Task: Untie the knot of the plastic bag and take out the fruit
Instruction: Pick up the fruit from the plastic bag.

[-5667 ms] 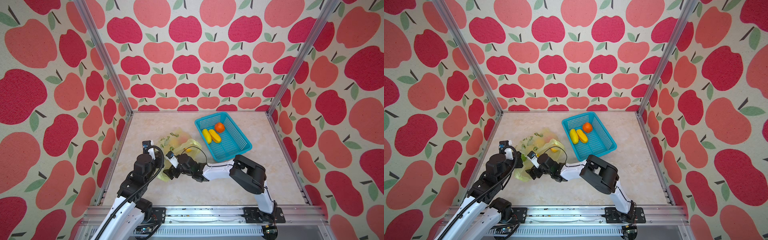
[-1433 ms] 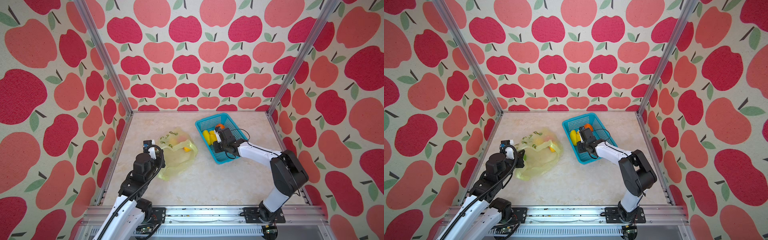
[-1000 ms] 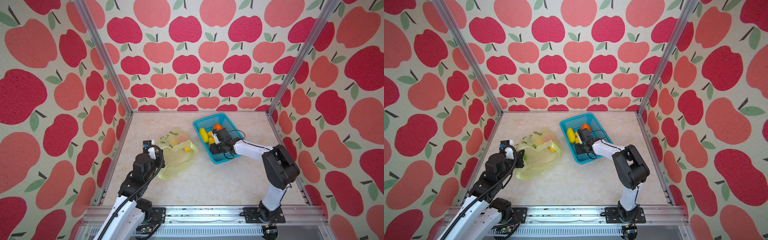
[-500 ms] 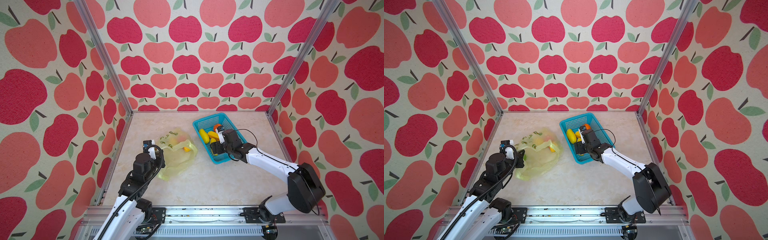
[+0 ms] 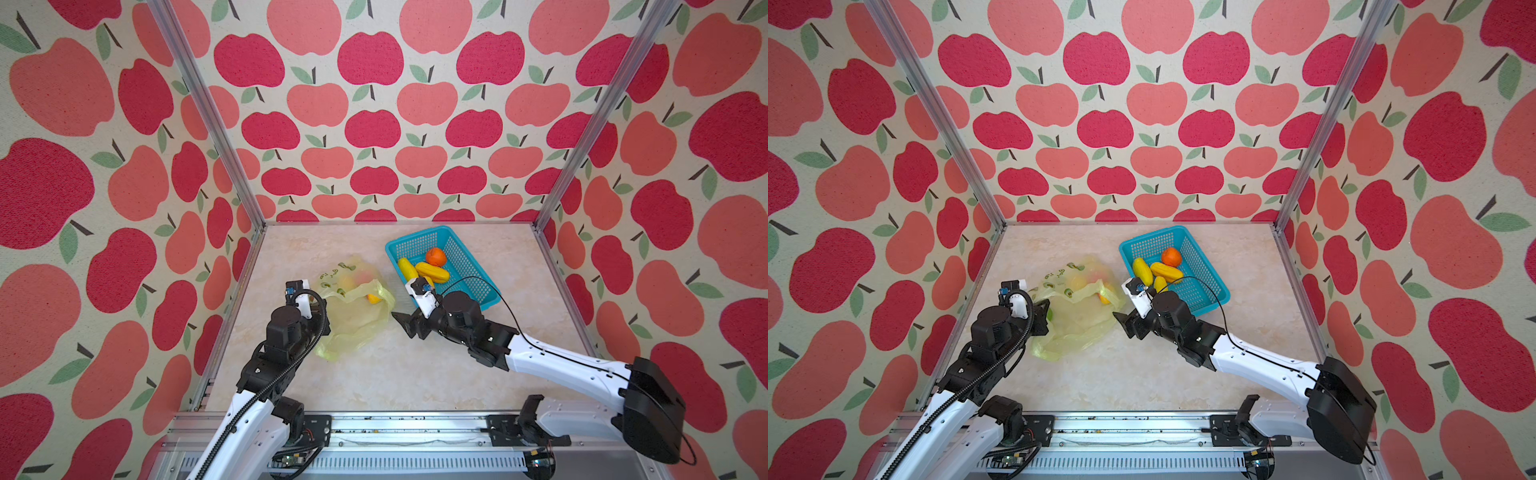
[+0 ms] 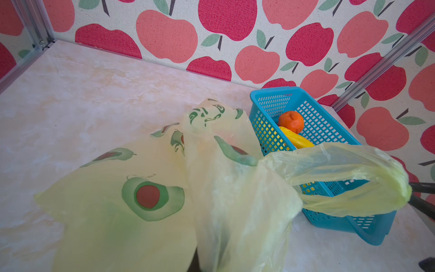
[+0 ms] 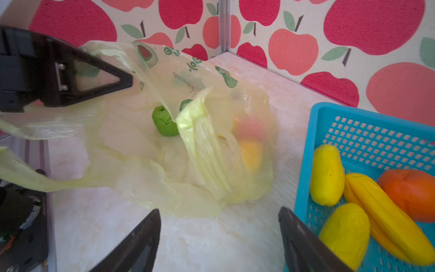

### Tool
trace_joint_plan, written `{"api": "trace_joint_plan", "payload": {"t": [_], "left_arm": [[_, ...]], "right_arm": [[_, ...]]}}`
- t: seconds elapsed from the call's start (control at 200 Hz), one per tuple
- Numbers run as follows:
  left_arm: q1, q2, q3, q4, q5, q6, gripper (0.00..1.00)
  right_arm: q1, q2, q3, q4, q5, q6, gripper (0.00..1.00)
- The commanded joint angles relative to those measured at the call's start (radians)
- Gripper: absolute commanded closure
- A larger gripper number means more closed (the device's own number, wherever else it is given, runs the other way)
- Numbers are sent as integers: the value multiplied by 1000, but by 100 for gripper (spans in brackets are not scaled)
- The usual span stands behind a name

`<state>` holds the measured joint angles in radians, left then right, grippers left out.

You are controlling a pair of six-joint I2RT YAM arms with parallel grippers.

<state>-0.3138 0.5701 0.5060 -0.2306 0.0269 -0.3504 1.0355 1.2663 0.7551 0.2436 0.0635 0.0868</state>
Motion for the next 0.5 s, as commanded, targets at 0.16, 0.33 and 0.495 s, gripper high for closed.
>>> {"api": "trace_joint_plan", "payload": {"t": [0.16, 0.33, 0.495], "left_arm": [[10, 2, -20, 31, 22, -13, 100], [12, -9, -24, 35, 16, -11, 100], [14, -19, -18, 24, 25, -12, 100]], "right_arm": [[96, 314, 205, 56, -67, 11, 44], [127, 485, 325, 67, -95, 52, 54], [147, 516, 319, 113, -83, 41, 53]]}}
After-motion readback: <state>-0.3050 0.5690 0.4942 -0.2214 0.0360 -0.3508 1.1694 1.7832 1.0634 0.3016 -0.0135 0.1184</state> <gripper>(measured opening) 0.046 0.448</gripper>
